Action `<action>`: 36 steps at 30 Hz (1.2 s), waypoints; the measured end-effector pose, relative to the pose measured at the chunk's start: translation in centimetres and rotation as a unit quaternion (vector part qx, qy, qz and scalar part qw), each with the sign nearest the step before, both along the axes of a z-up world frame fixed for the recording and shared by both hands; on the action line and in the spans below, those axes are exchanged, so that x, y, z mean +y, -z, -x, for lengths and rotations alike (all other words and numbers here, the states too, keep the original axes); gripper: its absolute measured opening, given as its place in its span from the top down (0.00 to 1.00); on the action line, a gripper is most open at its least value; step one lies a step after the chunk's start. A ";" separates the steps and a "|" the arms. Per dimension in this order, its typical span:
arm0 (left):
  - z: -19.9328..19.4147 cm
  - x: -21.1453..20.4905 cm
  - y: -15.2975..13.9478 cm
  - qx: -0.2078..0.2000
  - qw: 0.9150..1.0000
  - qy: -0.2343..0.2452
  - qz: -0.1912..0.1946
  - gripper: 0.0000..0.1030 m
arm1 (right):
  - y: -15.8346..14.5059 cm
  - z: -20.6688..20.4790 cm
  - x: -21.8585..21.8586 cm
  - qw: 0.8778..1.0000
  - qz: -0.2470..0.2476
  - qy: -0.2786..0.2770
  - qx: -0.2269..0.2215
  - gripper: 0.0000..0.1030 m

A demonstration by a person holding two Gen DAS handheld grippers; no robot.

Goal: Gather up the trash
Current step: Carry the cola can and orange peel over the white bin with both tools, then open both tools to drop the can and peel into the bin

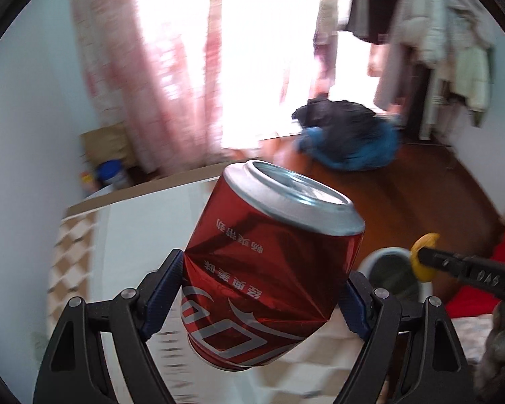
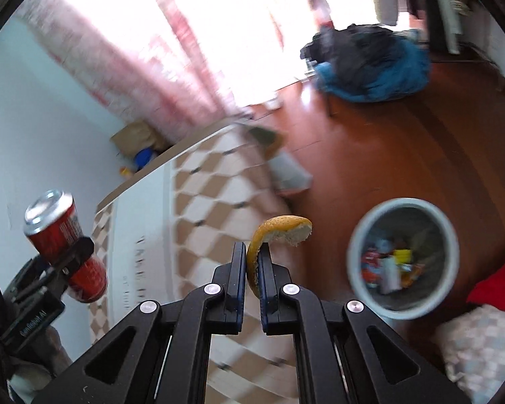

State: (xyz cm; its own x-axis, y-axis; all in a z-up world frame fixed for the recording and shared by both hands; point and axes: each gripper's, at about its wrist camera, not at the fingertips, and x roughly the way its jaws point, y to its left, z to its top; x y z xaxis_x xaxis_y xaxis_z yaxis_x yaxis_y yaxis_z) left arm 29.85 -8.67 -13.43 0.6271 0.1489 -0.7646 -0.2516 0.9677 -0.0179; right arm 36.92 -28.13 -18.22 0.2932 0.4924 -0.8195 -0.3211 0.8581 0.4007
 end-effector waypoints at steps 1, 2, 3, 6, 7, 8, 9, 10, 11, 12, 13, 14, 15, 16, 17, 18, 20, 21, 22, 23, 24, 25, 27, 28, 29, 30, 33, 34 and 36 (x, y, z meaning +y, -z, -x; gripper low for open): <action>-0.6 -1.3 -0.1 -0.001 1.000 0.012 0.006 0.21 | -0.1 -0.2 -1.8 1.000 0.000 0.010 0.000 0.93; -1.4 -3.3 -0.1 -0.002 0.999 0.029 0.013 0.21 | -0.2 -0.3 -4.2 1.000 0.005 0.024 0.000 0.93; -2.4 -5.4 0.0 -0.001 0.999 0.047 0.021 0.21 | 0.0 -0.5 -5.9 0.999 0.009 0.036 0.001 0.93; -4.6 -10.8 0.7 0.011 0.995 0.091 0.045 0.21 | 1.5 -1.4 -11.8 0.997 0.021 0.074 0.015 0.93; -5.5 -12.4 1.3 0.019 0.993 0.103 0.054 0.21 | 2.2 -1.7 -13.4 0.996 0.024 0.086 0.021 0.93; -6.6 -14.0 2.2 0.031 0.991 0.115 0.066 0.21 | 3.4 -2.3 -15.3 0.994 0.028 0.099 0.031 0.93; -7.8 -15.3 3.3 0.048 0.987 0.128 0.080 0.21 | 4.4 -2.7 -16.6 0.993 0.031 0.107 0.041 0.93; -8.9 -16.5 4.5 0.064 0.984 0.136 0.092 0.21 | 5.5 -3.3 -17.9 0.991 0.032 0.118 0.052 0.93; -10.3 -17.9 6.2 0.085 0.980 0.147 0.106 0.21 | 6.9 -4.0 -19.2 0.990 0.031 0.125 0.066 0.93; -11.1 -18.7 7.2 0.100 0.977 0.152 0.113 0.21 | 8.1 -4.5 -19.7 0.988 0.035 0.132 0.075 0.93; -11.9 -19.4 8.6 0.117 0.974 0.154 0.120 0.21 | 9.3 -5.1 -20.5 0.986 0.035 0.138 0.085 0.93; -13.3 -20.1 10.7 0.147 0.967 0.157 0.134 0.21 | 10.6 -5.8 -21.1 0.985 0.030 0.139 0.099 0.93; -14.1 -20.6 11.9 0.164 0.962 0.158 0.148 0.20 | 11.6 -6.3 -21.6 0.983 0.026 0.141 0.111 0.93; -14.7 -21.1 13.0 0.179 0.958 0.158 0.161 0.20 | 12.6 -6.9 -21.8 0.982 0.022 0.142 0.120 0.93; -15.7 -21.3 14.3 0.197 0.953 0.156 0.167 0.19 | 13.7 -7.5 -21.9 0.982 0.016 0.137 0.130 0.93; -16.4 -21.7 15.3 0.211 0.951 0.152 0.165 0.19 | 14.3 -8.0 -22.0 0.981 0.018 0.137 0.135 0.93; -17.4 -21.7 16.6 0.226 0.951 0.143 0.156 0.13 | 15.8 -9.1 -21.9 0.981 0.017 0.126 0.145 0.93; -17.7 -21.7 17.1 0.231 0.951 0.139 0.151 0.11 | 16.5 -9.5 -21.9 0.981 0.018 0.124 0.149 0.92; -17.7 -21.5 17.2 0.235 0.952 0.133 0.146 0.05 | 17.2 -10.0 -21.7 0.980 0.026 0.123 0.152 0.92; -17.9 -21.3 17.4 0.237 0.952 0.129 0.147 0.03 | 17.9 -10.3 -21.2 0.980 0.030 0.118 0.156 0.91; -18.0 -21.3 17.4 0.237 0.952 0.127 0.145 0.03 | 18.5 -10.6 -21.0 0.980 0.032 0.113 0.160 0.85; -17.9 -21.3 17.4 0.236 0.954 0.123 0.137 0.03 | 19.0 -10.8 -20.9 0.979 0.039 0.112 0.164 0.77; -17.5 -21.5 17.4 0.235 0.957 0.118 0.126 0.03 | 19.5 -10.8 -20.6 0.979 0.053 0.112 0.163 0.23; -17.3 -21.5 17.5 0.234 0.958 0.114 0.118 0.03 | 19.5 -10.6 -20.4 0.979 0.060 0.111 0.160 0.16; -16.9 -21.2 17.3 0.232 0.960 0.112 0.109 0.03 | 19.5 -10.5 -20.5 0.979 0.065 0.112 0.158 0.14; -16.5 -20.8 17.1 0.230 0.962 0.108 0.100 0.03 | 19.5 -10.3 -20.4 0.978 0.073 0.113 0.157 0.14; -15.0 -20.1 16.3 0.224 0.966 0.100 0.081 0.03 | 18.9 -9.2 -20.5 0.976 0.094 0.116 0.160 0.00; -14.3 -20.0 15.9 0.222 0.967 0.098 0.074 0.03 | 18.6 -8.6 -20.7 0.975 0.101 0.118 0.158 0.00; -13.1 -19.4 15.3 0.215 0.970 0.097 0.061 0.03 | 17.5 -7.3 -20.7 0.975 0.110 0.122 0.152 0.00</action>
